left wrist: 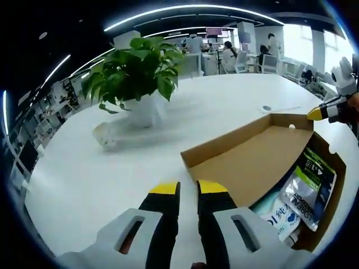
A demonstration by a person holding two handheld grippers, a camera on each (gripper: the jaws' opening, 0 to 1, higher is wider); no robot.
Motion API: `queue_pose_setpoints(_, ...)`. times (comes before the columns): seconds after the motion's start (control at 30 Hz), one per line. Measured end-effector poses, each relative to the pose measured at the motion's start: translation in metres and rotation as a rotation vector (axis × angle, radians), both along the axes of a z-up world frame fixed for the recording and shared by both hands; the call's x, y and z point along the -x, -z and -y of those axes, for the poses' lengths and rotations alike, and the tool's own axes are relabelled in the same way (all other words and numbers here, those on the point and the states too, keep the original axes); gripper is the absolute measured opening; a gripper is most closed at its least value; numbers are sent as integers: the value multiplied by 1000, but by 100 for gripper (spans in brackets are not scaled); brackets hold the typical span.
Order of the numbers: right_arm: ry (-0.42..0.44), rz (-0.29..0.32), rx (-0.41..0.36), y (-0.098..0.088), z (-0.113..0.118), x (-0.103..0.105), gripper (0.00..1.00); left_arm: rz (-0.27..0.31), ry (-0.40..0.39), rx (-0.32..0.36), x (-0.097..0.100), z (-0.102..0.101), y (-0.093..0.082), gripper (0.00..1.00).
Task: Operate the shoe box by opening the lid, removing the specified soft item, and placing it in the target area until the item is outside and the box remains undamaged.
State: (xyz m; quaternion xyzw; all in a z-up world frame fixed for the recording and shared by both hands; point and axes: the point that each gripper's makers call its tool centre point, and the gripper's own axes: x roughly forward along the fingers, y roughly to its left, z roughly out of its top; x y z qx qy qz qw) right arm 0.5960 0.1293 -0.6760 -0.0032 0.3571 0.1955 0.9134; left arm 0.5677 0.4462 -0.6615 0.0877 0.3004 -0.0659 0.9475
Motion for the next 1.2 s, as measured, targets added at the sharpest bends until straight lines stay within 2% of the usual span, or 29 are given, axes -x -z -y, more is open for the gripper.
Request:
queue_pose_setpoints(0.4, 14, 20, 0, -5, 24, 34, 5, 18, -32, 67, 32, 8, -6, 12)
queue_pose_setpoints(0.73, 15, 35, -23, -6, 40, 71, 9, 55, -36, 124, 58, 29, -25, 15)
queue_pose_setpoints(0.8, 15, 53, -9, -9, 46, 78, 9, 58, -34, 135, 63, 34, -27, 16)
queue_pose_setpoints(1.0, 26, 81, -31, -19, 61, 91, 11, 61, -38, 154, 77, 45, -31, 16)
queue_pose_setpoints(1.2, 15, 131, -17, -30, 64, 107, 13, 53, -64, 197, 88, 55, -30, 17)
